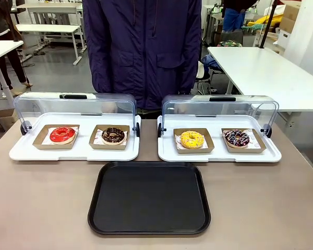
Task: Move the third donut from the left to the tray.
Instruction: Pick up the Paper togo box containing the Donut indicated by the person and place it on the Handle tray.
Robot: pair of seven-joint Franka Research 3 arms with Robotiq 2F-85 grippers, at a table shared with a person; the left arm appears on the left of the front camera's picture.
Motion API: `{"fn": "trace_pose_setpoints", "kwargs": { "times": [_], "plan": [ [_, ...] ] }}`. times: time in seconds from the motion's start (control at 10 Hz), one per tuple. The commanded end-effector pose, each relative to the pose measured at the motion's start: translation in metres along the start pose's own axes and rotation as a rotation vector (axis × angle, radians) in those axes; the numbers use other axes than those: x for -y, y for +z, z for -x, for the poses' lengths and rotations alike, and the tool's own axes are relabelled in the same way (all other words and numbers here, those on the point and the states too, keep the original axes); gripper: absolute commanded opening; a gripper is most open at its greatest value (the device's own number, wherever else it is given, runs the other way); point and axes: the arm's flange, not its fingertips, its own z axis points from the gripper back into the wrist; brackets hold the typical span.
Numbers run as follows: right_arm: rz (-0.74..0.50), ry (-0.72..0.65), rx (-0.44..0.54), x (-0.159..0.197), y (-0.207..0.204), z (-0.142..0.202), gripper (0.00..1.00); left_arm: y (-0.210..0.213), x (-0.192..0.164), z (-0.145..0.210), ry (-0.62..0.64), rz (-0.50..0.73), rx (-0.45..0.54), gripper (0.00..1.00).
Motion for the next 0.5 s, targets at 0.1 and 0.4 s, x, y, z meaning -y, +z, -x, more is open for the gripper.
{"fn": "trace_pose_setpoints", "kwargs": {
  "times": [0.1, 0.4],
  "plan": [
    [0.009, 0.008, 0.032, 0.0085, -0.0007, -0.0007, 1.00, -0.0110, -0.0049, -0.0019, -0.025, 0.000, 0.020, 1.00],
    [0.004, -0.010, 0.004, 0.0018, -0.0018, 0.0006, 1.00, -0.0107, -0.0012, -0.0030, -0.011, 0.016, -0.002, 1.00]
  ]
}}
